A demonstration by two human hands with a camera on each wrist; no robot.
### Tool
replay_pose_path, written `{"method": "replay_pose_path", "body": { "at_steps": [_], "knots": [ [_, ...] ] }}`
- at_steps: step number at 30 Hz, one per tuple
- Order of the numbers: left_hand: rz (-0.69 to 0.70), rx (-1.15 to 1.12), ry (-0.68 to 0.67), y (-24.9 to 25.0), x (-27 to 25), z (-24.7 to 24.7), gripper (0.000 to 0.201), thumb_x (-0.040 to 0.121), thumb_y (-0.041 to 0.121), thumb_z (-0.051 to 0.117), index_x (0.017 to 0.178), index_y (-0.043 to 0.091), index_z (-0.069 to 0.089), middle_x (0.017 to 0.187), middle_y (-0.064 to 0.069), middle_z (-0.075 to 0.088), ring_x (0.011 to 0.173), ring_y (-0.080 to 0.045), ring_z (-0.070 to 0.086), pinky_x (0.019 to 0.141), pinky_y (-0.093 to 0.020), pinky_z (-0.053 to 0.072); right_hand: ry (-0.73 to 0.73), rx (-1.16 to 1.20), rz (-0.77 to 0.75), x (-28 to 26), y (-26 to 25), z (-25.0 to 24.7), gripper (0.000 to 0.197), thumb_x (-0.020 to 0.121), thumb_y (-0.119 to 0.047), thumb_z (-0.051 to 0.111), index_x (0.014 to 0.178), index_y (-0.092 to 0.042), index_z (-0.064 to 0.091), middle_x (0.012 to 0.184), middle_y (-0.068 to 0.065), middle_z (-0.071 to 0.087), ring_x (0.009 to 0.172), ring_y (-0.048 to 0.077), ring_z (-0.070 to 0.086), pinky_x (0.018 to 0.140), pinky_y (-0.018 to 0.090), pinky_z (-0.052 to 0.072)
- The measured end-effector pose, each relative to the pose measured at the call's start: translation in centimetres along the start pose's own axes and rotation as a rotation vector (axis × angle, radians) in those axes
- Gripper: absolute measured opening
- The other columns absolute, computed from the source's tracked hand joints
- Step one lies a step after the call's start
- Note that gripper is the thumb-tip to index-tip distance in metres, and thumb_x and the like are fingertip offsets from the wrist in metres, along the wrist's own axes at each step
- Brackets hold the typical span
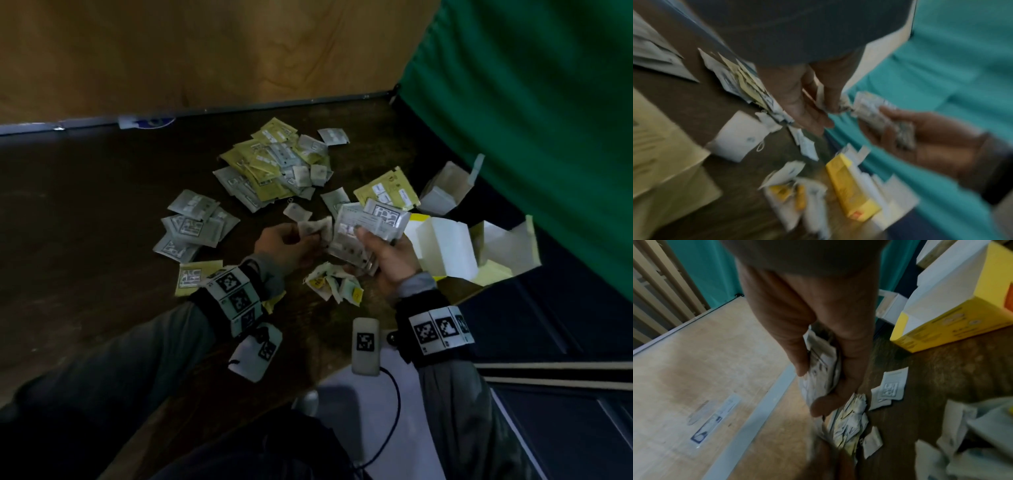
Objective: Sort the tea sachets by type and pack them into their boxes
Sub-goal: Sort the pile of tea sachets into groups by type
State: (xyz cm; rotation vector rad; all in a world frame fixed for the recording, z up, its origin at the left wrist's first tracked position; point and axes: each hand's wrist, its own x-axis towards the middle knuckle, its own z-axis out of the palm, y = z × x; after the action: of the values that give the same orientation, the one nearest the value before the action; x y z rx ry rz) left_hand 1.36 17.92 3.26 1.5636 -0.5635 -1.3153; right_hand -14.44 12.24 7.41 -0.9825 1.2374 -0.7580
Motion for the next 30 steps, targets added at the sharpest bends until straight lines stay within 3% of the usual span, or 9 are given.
{"method": "replay_pose_path", "body": {
  "at_steps": [2,4,8,12,16,18,23,27,30],
  "knots": [
    [-0.060,0.213,-0.070,-1.0,0.8,0.5,0.012,0.082,0.030,0.069,0.085,0.021,0.063,0.092,-0.007,0.070,0.088,-0.025,0.069,0.084,-0.043,0.056,0.027,-0.006,0.003,0.2,0.0,-0.6,0.034,0.084,-0.006,0.066,0.117,-0.004,0.060,0.117,0.021,0.064,0.106,0.040,0.062,0.089,0.060,0.048],
    [-0.077,0.591,-0.158,-1.9,1.2,1.2,0.020,0.083,0.041,0.064,0.090,0.022,0.062,0.097,-0.004,0.068,0.091,-0.021,0.066,0.086,-0.037,0.055,0.019,-0.017,0.027,0.2,0.0,-1.3,0.034,0.085,-0.005,0.065,0.118,-0.004,0.058,0.116,0.021,0.065,0.103,0.040,0.063,0.081,0.055,0.054],
    [0.005,0.978,-0.208,-2.5,1.7,2.8,0.041,0.089,0.031,0.055,0.129,0.021,0.051,0.130,-0.009,0.051,0.120,-0.025,0.050,0.098,-0.036,0.043,-0.015,-0.038,0.056,0.1,0.5,-2.5,0.020,0.086,-0.007,0.064,0.106,-0.011,0.062,0.103,0.015,0.069,0.089,0.034,0.068,0.061,0.043,0.059],
    [0.344,0.643,0.027,-0.8,1.1,3.6,0.035,0.091,0.016,0.052,0.126,0.017,0.054,0.127,-0.008,0.054,0.117,-0.024,0.051,0.097,-0.031,0.042,-0.015,-0.167,0.040,0.5,1.3,-2.9,0.018,0.086,-0.009,0.065,0.104,-0.013,0.063,0.098,0.013,0.069,0.088,0.035,0.067,0.068,0.050,0.058],
    [0.608,0.492,-0.073,1.4,0.3,4.6,0.050,0.081,0.032,0.064,0.126,0.015,0.052,0.125,-0.007,0.053,0.114,-0.019,0.054,0.095,-0.028,0.044,-0.113,-0.387,0.102,0.5,2.2,-3.0,0.018,0.086,-0.009,0.065,0.103,-0.007,0.063,0.098,0.020,0.069,0.082,0.035,0.067,0.069,0.049,0.058],
    [0.455,0.469,-0.111,2.4,0.5,4.4,0.064,0.077,0.046,0.066,0.129,0.015,0.048,0.124,-0.004,0.054,0.111,-0.017,0.053,0.092,-0.027,0.044,-0.153,-0.555,0.058,0.8,2.7,-3.0,0.017,0.086,-0.005,0.063,0.103,0.000,0.065,0.102,0.026,0.067,0.089,0.039,0.066,0.078,0.052,0.055],
    [0.327,0.473,-0.115,3.3,1.2,3.0,0.039,0.084,0.025,0.068,0.116,0.004,0.059,0.086,0.011,0.057,0.082,-0.006,0.057,0.063,0.000,0.038,-0.291,-0.696,0.010,1.0,3.3,-2.4,0.027,0.084,-0.008,0.063,0.109,0.003,0.063,0.108,0.027,0.065,0.099,0.041,0.063,0.087,0.056,0.051],
    [0.040,0.406,-0.218,3.0,1.5,3.2,0.043,0.091,0.038,0.055,0.126,0.012,0.056,0.119,-0.002,0.058,0.102,-0.015,0.054,0.082,-0.021,0.042,-0.394,-0.741,-0.062,1.4,3.2,-2.0,0.047,0.068,-0.032,0.069,0.110,-0.010,0.062,0.107,0.016,0.068,0.099,0.032,0.064,0.088,0.050,0.051],
    [-0.015,0.375,-0.234,2.5,1.8,2.9,0.041,0.089,0.028,0.060,0.126,0.010,0.055,0.122,-0.008,0.058,0.104,-0.018,0.055,0.081,-0.022,0.043,-0.441,-0.801,-0.092,1.7,3.2,-1.9,0.034,0.078,-0.019,0.072,0.109,-0.008,0.062,0.104,0.015,0.068,0.096,0.029,0.065,0.086,0.047,0.052]
  ]
}}
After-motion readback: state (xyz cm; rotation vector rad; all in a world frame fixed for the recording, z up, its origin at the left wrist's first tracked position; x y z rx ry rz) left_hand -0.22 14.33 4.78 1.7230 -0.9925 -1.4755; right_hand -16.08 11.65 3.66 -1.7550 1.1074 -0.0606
